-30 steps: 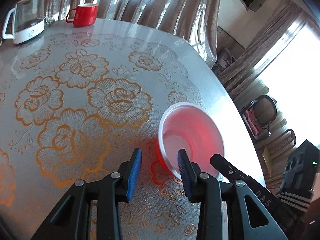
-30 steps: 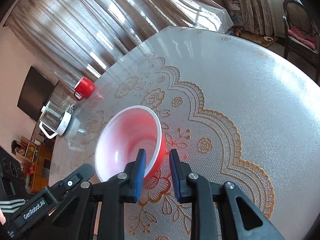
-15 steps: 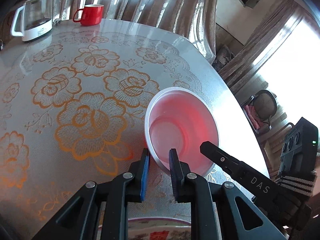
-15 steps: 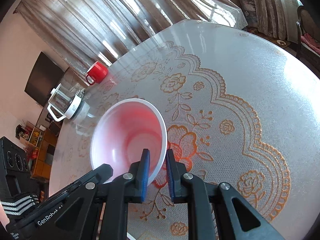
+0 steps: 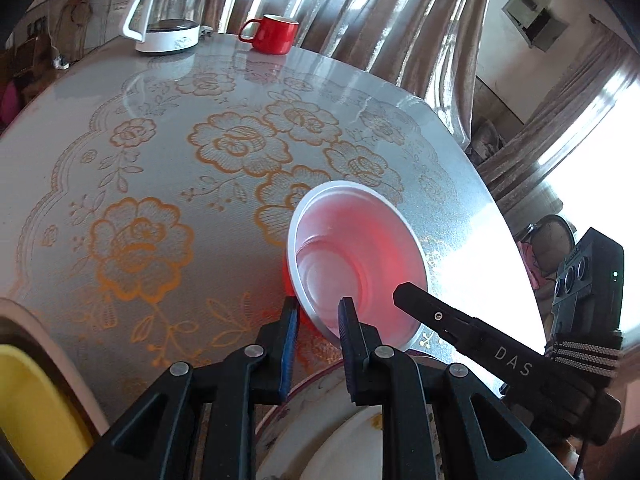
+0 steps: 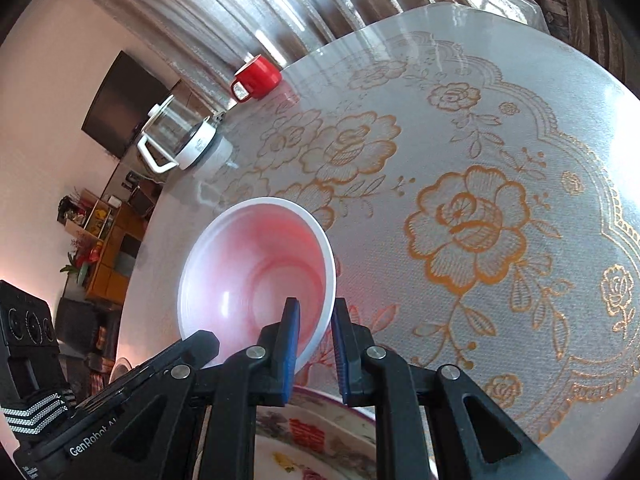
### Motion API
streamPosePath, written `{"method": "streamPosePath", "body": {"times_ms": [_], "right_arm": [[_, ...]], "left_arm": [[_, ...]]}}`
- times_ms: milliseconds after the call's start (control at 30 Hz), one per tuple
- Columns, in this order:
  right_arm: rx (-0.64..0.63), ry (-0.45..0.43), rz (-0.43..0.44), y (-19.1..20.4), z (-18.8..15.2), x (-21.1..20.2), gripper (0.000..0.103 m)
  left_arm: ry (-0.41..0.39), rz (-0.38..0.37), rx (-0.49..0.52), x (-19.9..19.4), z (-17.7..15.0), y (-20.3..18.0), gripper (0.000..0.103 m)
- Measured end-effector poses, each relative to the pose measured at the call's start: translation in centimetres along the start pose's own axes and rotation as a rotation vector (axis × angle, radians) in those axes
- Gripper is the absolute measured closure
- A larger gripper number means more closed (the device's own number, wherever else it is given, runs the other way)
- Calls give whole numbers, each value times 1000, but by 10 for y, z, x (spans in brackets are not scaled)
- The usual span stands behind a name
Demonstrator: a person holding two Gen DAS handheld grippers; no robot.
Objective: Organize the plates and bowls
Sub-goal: 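Lift and carry the red plastic bowl with the right gripper over the basin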
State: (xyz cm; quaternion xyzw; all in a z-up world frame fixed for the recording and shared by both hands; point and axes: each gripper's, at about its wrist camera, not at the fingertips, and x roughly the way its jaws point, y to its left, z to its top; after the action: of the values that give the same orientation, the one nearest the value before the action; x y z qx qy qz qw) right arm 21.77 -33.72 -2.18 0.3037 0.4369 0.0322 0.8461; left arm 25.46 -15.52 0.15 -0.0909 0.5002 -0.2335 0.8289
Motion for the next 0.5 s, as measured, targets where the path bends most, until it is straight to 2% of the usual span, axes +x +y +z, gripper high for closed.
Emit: {"method": "streamPosePath", "body": {"times_ms": [167,267,333,500], "right_arm": [[-16,23,18,17,-3,9,85],[-14,28,19,21,-5,11,79],[3,29,24,19,-6,11,75],[7,15,15,18,-10,9,75]], "left_arm": [[-20,31,-31,-7,0,19,80],[-19,34,-39,-5,1,25,80],[-20,23,-37,-5,1,26,81],[-35,-12,-8,-8,-4,20,81]]}}
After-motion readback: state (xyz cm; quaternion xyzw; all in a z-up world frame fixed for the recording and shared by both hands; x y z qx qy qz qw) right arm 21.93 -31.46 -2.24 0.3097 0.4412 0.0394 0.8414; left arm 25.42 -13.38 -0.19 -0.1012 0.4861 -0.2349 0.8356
